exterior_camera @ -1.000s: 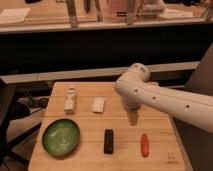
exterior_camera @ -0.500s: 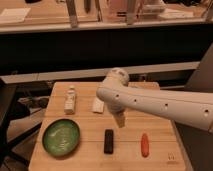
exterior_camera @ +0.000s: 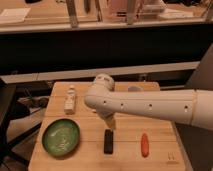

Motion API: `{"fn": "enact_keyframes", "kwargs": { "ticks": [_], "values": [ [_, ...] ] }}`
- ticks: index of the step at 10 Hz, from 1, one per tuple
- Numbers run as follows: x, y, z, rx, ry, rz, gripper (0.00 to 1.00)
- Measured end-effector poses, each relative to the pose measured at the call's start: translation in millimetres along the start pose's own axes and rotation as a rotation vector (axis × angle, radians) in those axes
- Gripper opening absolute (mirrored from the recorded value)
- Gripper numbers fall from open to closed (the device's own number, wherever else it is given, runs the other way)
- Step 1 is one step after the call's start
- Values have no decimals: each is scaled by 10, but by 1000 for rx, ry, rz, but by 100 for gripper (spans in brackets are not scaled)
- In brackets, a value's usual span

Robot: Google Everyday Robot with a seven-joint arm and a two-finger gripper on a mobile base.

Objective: Push the ceramic bowl across the table

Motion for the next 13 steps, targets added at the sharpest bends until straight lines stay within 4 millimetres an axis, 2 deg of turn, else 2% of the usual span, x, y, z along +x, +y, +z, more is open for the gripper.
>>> {"fn": "enact_keyframes", "kwargs": {
  "ticks": [2, 5, 10, 11, 13],
  "values": [
    [-60, -7, 41, 3, 4, -16, 80],
    [-300, -44, 77, 4, 16, -63, 80],
    [-405, -44, 178, 3, 32, -78, 78],
    [-416, -47, 188, 4, 33, -80, 71],
    [-414, -35, 238, 5, 35, -78, 49]
  ]
}}
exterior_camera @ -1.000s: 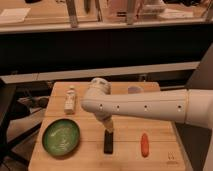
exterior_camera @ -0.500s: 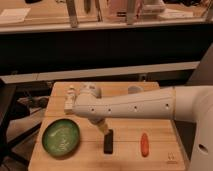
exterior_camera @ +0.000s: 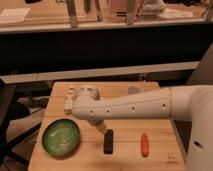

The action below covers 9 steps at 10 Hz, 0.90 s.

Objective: Push the ceramic bowl across the table

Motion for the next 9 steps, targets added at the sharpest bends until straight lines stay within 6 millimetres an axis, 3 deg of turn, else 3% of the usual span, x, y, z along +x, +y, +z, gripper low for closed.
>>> {"fn": "enact_keyframes", "kwargs": {
  "ticks": [6, 9],
  "values": [
    [-98, -7, 88, 10, 3, -19, 4],
    [-178, -32, 116, 14, 2, -32, 3]
  ]
}}
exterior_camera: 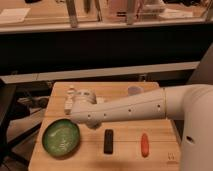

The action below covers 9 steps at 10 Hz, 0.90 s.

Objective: Push the ceramic bowl across the table

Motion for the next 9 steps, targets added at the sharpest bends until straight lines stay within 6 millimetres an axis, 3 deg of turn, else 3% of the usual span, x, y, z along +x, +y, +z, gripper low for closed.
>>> {"fn": "enact_keyframes", "kwargs": {
  "ticks": [9],
  "values": [
    [-164, -66, 89, 17, -13, -53, 3]
  ]
}}
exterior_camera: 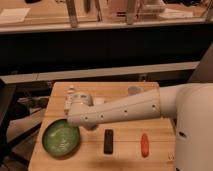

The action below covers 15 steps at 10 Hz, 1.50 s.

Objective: Push the ceramic bowl across the table

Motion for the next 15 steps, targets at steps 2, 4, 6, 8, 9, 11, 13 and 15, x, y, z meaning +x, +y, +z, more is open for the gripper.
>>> {"fn": "enact_keyframes", "kwargs": {
  "ticks": [2, 4, 6, 8, 9, 11, 13, 15],
  "values": [
    [-45, -23, 17, 7, -7, -19, 3],
    [-106, -53, 40, 17, -18, -39, 3],
    [-136, -76, 54, 23, -25, -53, 3],
    [-166, -95, 76, 31, -36, -69, 3],
    [-184, -106, 85, 35, -42, -75, 3],
    [-226, -131, 98, 43, -54, -92, 3],
    [-268, -153, 114, 48, -62, -111, 3],
    [-315, -179, 131, 54, -73, -133, 3]
  ]
}}
